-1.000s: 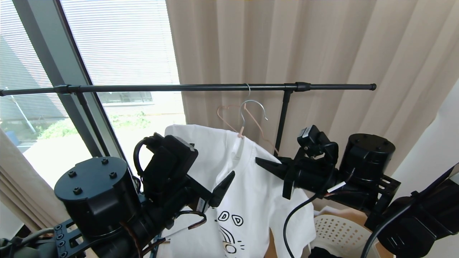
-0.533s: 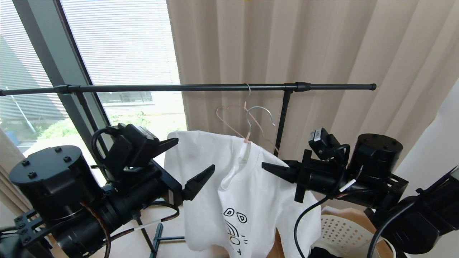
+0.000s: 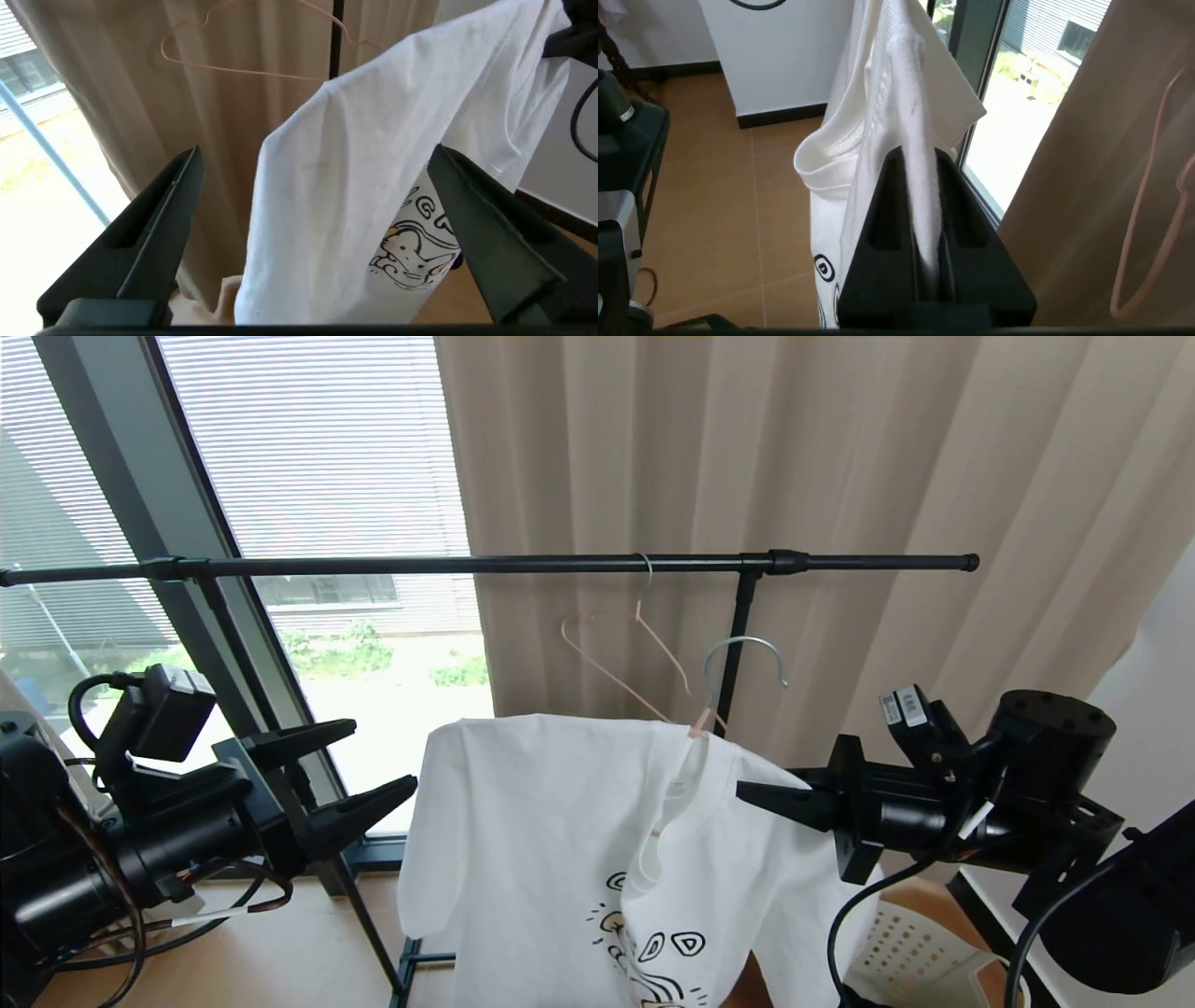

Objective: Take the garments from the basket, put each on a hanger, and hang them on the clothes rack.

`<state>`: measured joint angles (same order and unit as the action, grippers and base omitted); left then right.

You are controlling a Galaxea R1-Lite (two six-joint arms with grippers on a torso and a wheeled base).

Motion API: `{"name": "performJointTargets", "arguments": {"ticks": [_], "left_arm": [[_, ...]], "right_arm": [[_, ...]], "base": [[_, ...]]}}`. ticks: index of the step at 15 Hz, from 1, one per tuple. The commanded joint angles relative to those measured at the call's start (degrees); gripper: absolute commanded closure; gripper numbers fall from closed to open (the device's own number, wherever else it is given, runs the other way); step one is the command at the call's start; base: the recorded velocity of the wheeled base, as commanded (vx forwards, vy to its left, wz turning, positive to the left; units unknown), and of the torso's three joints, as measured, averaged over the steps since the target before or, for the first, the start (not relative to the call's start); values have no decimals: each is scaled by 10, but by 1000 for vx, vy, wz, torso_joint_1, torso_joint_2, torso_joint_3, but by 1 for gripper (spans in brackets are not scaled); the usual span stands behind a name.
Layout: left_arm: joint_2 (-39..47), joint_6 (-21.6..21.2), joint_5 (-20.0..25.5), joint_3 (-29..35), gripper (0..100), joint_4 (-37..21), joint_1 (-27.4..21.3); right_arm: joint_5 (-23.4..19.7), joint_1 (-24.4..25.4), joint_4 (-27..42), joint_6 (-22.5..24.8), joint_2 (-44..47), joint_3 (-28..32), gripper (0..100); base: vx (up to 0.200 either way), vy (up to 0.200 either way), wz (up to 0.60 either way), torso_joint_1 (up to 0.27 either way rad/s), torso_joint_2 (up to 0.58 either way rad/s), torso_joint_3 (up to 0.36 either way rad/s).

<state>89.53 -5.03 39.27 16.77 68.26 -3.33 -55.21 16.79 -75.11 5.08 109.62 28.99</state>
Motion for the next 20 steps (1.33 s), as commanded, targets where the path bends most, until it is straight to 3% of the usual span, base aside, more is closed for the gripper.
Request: {"name": "performJointTargets", "arguments": {"ticks": [1, 7, 12, 13, 20], "left_arm": [[56, -3, 8, 0, 0, 3, 17], [144, -17, 6, 7, 0, 9, 8], [204, -14, 4, 4, 0, 76, 8], [204, -12, 4, 4, 100, 80, 8], [182, -9, 4, 7, 100, 83, 28]], "right_arm": [[-3, 0, -5, 2, -4, -9, 100], [-3, 11, -9, 14, -23, -24, 100], [-3, 17, -9, 15, -29, -30, 100], [-3, 17, -9, 15, -28, -29, 100], [-3, 1, -9, 15, -18, -17, 100]], "base": [[0, 0, 0, 0, 0, 0], [0, 0, 0, 0, 0, 0], [0, 0, 0, 0, 0, 0], [0, 0, 0, 0, 0, 0], [0, 0, 0, 0, 0, 0]]}}
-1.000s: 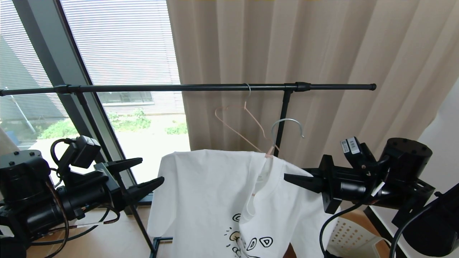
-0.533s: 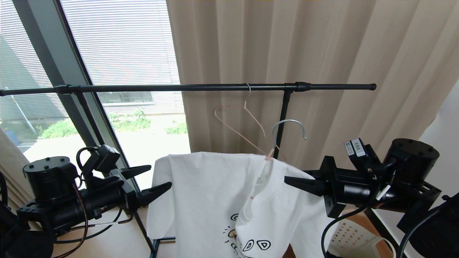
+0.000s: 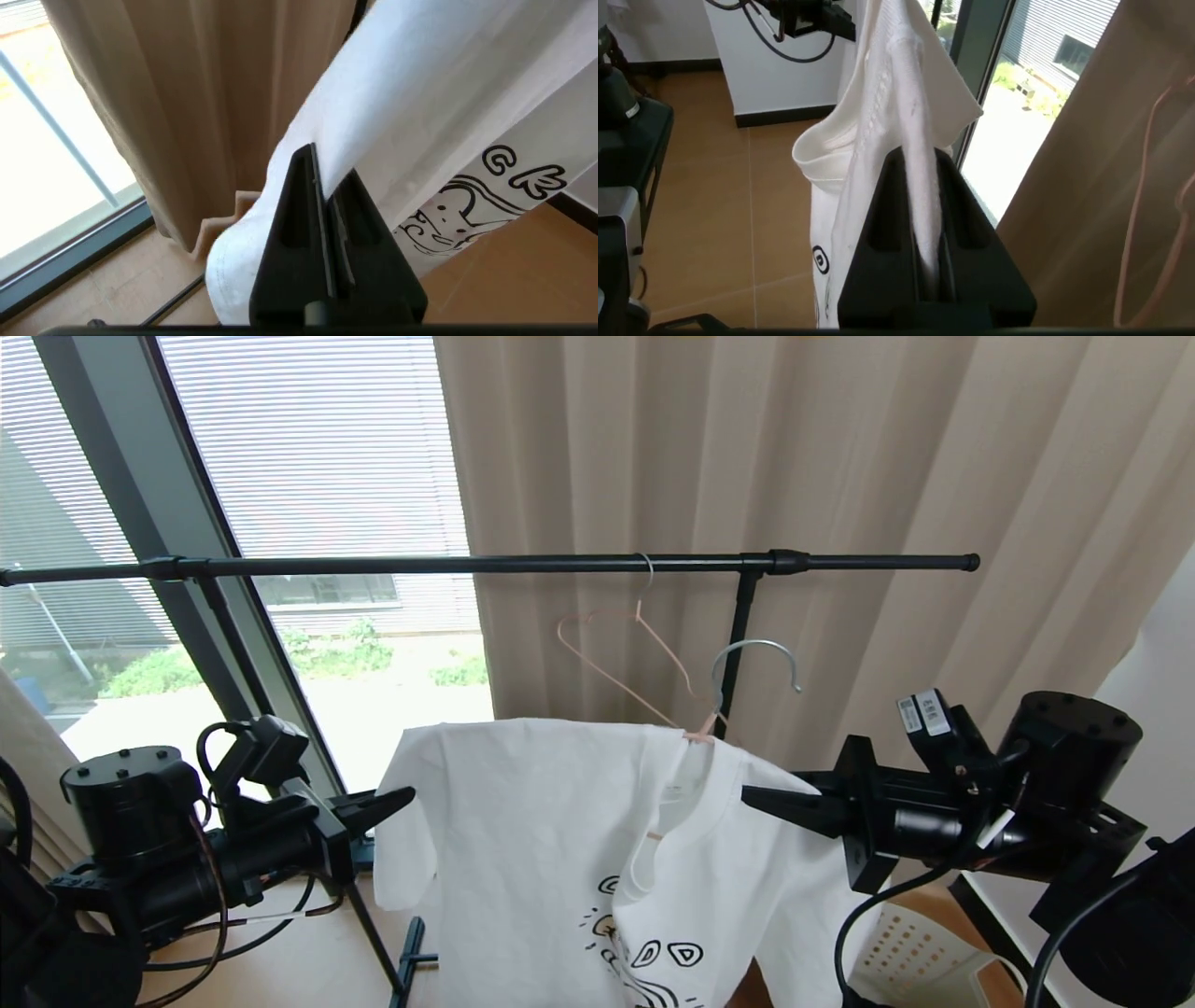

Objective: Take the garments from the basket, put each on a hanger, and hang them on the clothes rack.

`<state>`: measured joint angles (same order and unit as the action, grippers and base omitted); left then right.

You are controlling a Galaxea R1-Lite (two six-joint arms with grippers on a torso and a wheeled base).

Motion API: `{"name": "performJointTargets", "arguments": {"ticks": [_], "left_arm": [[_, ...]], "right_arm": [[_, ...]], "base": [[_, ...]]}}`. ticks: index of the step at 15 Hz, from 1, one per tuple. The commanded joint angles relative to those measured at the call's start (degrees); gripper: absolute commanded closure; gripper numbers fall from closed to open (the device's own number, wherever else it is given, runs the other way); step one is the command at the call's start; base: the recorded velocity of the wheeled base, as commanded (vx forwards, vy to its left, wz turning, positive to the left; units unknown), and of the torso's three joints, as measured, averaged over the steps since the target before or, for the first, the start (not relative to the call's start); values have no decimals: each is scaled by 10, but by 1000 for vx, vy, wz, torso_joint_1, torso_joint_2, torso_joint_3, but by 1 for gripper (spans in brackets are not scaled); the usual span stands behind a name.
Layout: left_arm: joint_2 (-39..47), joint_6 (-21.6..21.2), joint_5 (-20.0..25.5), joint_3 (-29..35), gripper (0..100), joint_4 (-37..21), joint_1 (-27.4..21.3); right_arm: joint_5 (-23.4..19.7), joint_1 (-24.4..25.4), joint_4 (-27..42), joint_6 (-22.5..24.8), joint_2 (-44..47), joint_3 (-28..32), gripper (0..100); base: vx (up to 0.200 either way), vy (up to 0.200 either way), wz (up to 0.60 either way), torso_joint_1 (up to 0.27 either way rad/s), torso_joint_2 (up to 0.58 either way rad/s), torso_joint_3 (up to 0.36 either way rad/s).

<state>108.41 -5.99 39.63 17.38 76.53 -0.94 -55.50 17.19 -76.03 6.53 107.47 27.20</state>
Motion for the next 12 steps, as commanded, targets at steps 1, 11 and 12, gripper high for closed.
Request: {"name": "performJointTargets", "arguments": {"ticks": [1, 11, 12], "left_arm": [[-7, 1, 0, 2, 100, 0, 9], [-4, 1, 4, 10, 100, -1, 45], [-4, 1, 4, 10, 100, -1, 47]], "right_arm": [[0, -8, 0, 0, 4, 5, 100], [0, -42, 0, 0, 3, 12, 100], [0, -44, 0, 0, 3, 13, 100]], "base": [[0, 0, 0, 0, 0, 0], [0, 0, 0, 0, 0, 0], [0, 0, 0, 0, 0, 0]]}}
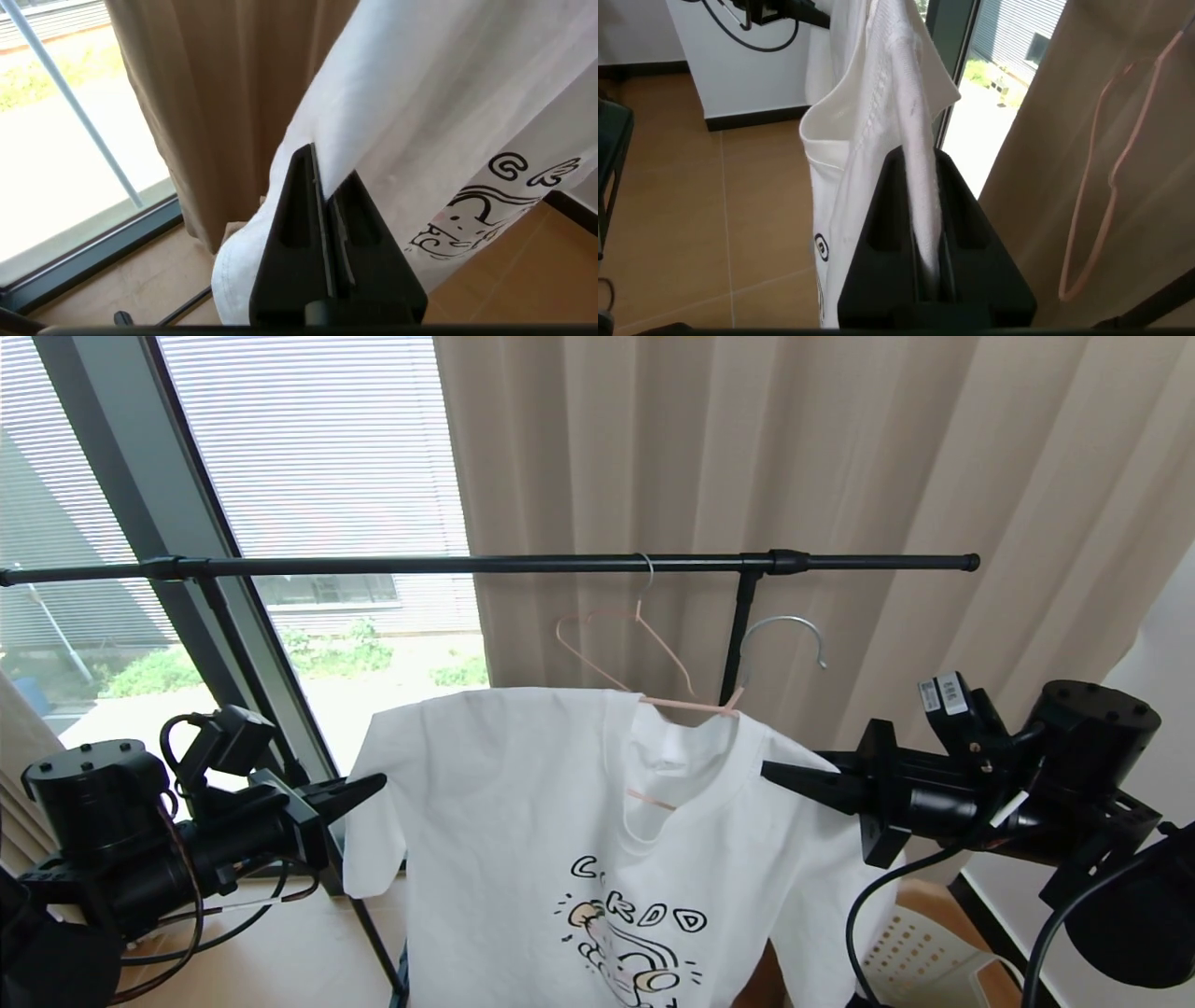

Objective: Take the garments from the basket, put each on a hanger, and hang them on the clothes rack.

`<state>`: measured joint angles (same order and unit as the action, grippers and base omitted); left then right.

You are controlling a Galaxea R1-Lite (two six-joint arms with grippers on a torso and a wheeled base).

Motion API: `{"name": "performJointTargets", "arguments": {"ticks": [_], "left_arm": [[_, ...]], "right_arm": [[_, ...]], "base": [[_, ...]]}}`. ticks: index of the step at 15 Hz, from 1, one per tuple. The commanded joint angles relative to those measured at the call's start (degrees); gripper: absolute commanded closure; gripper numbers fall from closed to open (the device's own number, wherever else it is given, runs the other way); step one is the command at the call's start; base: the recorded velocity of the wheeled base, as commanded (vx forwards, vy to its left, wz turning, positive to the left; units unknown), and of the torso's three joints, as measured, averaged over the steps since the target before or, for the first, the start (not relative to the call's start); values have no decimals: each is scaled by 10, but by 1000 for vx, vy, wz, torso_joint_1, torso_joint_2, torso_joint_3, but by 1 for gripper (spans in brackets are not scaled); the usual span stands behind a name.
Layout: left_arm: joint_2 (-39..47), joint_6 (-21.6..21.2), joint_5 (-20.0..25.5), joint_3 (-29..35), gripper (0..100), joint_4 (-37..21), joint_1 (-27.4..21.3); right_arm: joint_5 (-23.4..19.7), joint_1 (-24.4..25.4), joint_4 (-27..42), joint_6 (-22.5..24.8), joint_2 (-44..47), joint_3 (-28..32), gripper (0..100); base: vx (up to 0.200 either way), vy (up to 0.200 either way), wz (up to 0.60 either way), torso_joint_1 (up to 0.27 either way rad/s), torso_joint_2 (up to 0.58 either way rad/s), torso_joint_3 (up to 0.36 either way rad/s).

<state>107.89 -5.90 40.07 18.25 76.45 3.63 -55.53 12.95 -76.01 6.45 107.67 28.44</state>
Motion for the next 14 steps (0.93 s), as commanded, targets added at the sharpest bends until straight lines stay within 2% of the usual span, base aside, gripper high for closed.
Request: {"name": "performJointTargets", "arguments": {"ticks": [1, 14], "left_arm": [[2, 0, 0, 2, 100, 0, 5], [17, 1, -1, 13, 100, 0, 14]], "right_arm": [[-1, -7, 0, 0, 1, 1, 100], [-1, -22, 0, -1, 0, 8, 100]], "base": [[0, 0, 0, 0, 0, 0], [0, 0, 0, 0, 0, 0]]}}
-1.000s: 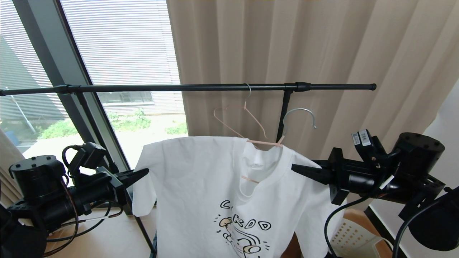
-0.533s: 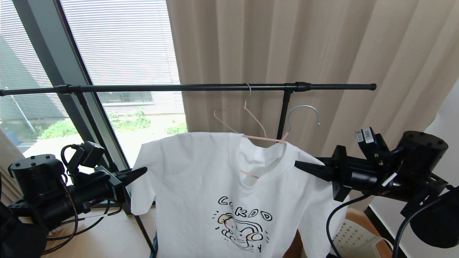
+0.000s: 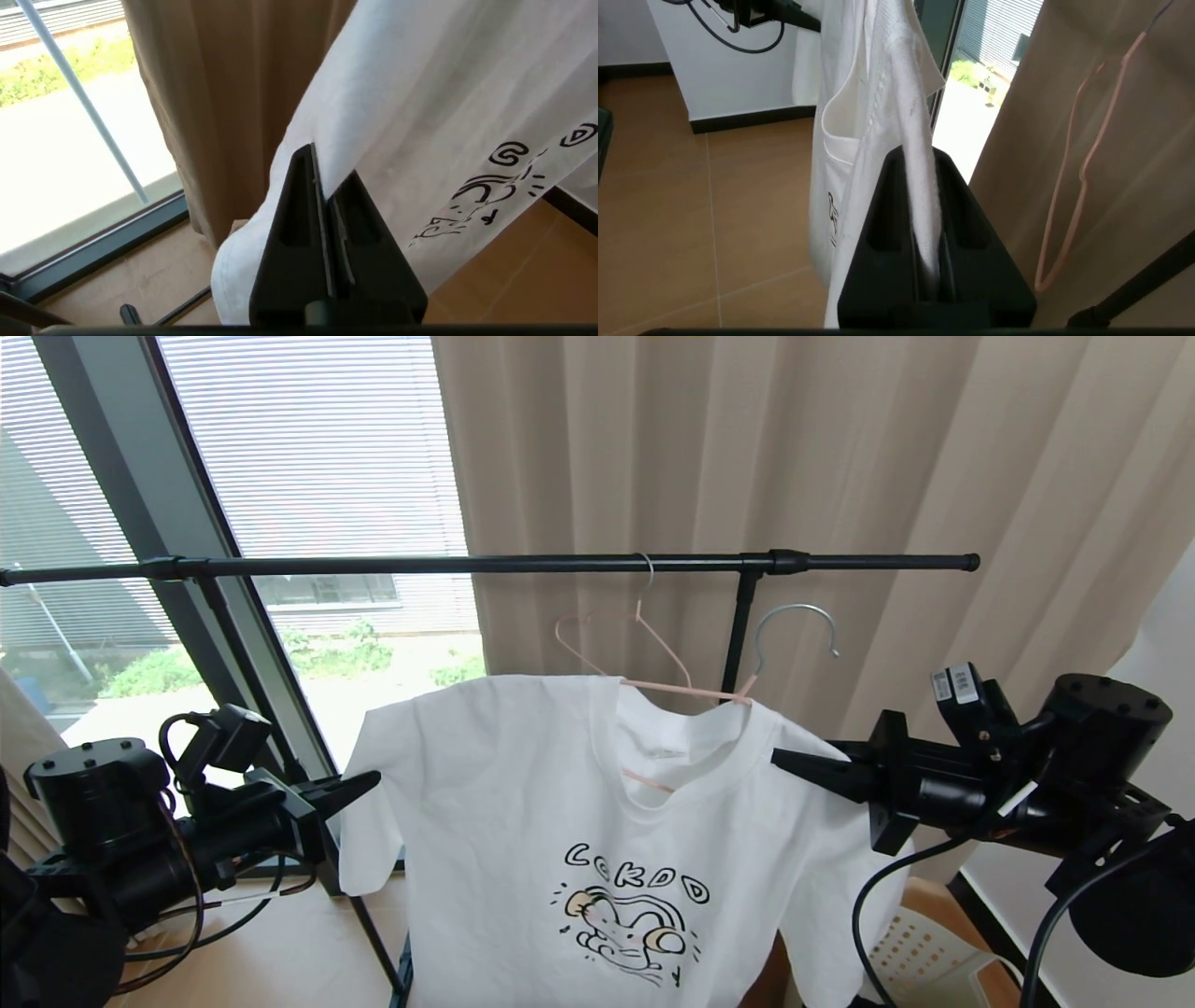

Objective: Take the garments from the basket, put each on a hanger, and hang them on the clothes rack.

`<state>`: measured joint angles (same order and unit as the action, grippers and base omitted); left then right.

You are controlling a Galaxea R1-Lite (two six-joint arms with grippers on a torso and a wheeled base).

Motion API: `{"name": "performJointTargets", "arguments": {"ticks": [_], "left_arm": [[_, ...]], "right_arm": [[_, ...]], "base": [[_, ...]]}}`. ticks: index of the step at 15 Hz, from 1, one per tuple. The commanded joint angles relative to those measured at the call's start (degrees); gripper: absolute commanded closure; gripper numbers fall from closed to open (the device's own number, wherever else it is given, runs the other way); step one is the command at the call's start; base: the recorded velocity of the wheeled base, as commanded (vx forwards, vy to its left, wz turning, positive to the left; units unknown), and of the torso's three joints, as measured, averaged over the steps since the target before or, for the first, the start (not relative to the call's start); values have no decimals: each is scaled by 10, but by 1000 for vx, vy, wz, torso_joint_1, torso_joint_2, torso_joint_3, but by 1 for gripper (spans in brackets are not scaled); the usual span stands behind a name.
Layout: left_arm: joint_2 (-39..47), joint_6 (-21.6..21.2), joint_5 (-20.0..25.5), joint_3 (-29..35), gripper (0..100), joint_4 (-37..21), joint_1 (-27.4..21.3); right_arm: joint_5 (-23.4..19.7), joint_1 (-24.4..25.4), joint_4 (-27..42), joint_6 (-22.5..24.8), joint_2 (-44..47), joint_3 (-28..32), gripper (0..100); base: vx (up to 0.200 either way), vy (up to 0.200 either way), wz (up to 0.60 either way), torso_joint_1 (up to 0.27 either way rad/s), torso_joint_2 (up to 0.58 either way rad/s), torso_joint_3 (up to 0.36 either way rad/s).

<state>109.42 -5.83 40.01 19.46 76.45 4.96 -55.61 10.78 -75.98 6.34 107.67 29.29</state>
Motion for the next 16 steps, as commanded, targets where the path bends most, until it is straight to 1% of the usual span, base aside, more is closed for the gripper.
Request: {"name": "performJointTargets", "arguments": {"ticks": [1, 8, 9, 13, 14, 16], "left_arm": [[3, -1, 0, 1, 100, 0, 3], [6, -1, -1, 1, 100, 1, 3], [6, -5, -1, -1, 0, 4, 3], [-2, -1, 3, -12, 0, 10, 0], [-18, 2, 2, -15, 0, 10, -7], [-99, 60, -2, -10, 0, -5, -41]], "right_arm": [[0, -1, 0, 0, -2, 1, 100], [0, -1, 0, 0, 0, 1, 100], [0, -1, 0, 0, 0, 1, 100], [0, -1, 0, 0, 1, 0, 100], [0, -1, 0, 0, 1, 0, 100], [0, 3, 0, 1, 2, -4, 100]], "base": [[0, 0, 0, 0, 0, 0], [0, 0, 0, 0, 0, 0], [0, 0, 0, 0, 0, 0], [0, 0, 0, 0, 0, 0], [0, 0, 0, 0, 0, 0], [0, 0, 0, 0, 0, 0]]}}
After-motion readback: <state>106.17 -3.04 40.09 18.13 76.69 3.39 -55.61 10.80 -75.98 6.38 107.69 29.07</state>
